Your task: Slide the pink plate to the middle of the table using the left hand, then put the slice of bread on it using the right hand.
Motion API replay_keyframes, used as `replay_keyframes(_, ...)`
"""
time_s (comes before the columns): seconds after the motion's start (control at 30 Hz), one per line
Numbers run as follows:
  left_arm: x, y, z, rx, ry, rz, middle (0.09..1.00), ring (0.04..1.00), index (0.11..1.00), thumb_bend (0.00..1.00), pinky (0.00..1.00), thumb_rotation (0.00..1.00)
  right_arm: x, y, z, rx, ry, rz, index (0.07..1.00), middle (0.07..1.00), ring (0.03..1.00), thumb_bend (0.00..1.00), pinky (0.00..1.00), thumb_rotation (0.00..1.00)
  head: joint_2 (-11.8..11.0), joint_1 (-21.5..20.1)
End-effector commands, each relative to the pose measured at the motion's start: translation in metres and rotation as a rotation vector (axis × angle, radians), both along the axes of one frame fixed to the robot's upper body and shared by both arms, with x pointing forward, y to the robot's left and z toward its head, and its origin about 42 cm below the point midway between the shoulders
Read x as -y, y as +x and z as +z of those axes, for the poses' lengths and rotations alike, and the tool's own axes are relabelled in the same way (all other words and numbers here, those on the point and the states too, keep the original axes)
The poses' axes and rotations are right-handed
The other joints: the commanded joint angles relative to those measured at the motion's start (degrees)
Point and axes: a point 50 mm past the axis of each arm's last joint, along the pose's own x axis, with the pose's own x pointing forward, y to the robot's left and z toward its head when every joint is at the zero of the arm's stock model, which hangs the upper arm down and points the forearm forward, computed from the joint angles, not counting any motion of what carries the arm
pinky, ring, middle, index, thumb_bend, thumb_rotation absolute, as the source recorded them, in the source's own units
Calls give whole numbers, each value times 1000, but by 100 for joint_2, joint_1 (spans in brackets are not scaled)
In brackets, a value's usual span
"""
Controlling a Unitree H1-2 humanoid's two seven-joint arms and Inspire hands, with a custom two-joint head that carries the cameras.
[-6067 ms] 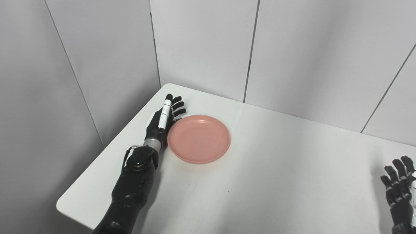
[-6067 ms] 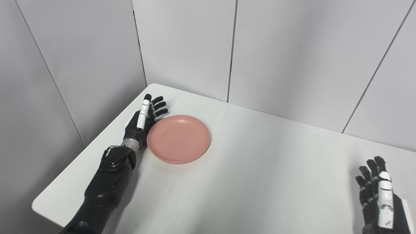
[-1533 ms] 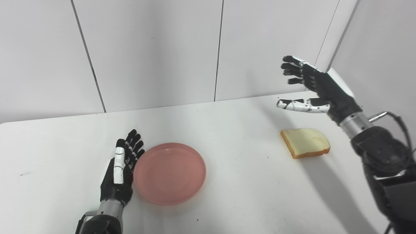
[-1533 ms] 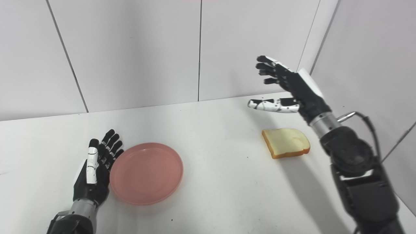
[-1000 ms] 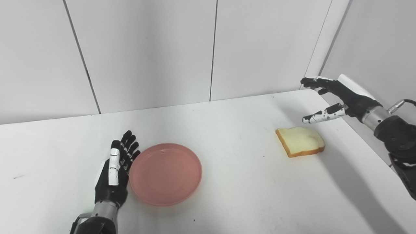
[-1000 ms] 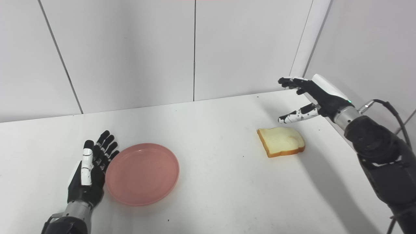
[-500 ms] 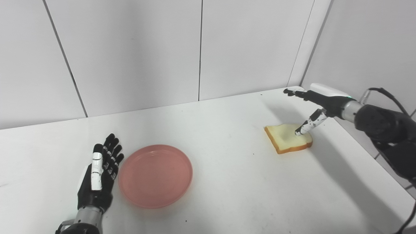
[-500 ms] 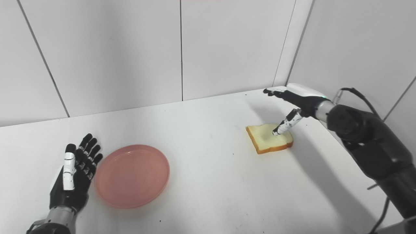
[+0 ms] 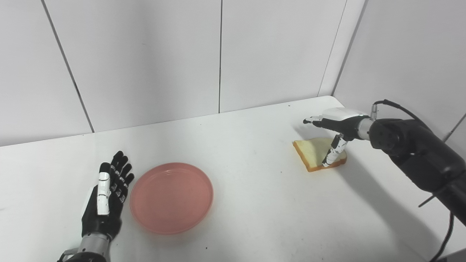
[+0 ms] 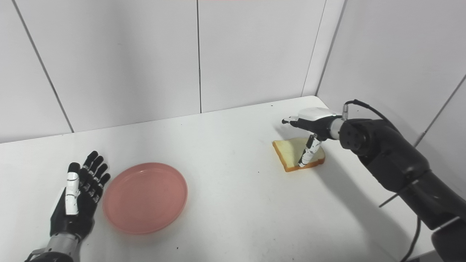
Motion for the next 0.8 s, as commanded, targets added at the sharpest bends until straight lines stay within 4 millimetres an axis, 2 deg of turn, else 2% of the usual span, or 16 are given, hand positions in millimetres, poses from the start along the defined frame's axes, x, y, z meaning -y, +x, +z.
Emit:
replay_keyframes(0.0, 0, 2, 5, 7, 2, -1, 977, 981, 924, 685, 968, 968, 3, 8, 29, 59, -47, -16, 986, 1000, 1000, 1000, 961, 189, 5, 7)
replay_keyframes(0.3, 0, 1, 6, 7, 0, -5, 982, 986, 931, 673, 973, 975, 3, 13, 21, 8, -102, 4, 1000, 1000, 1000, 1000, 999, 206, 37, 12)
replay_keyframes(0.77, 1, 0, 7, 7, -8, -9, 979, 985, 928, 664, 971, 963, -1, 19, 8, -31, -168, -5, 1000, 1000, 1000, 992, 1000, 189, 68, 18)
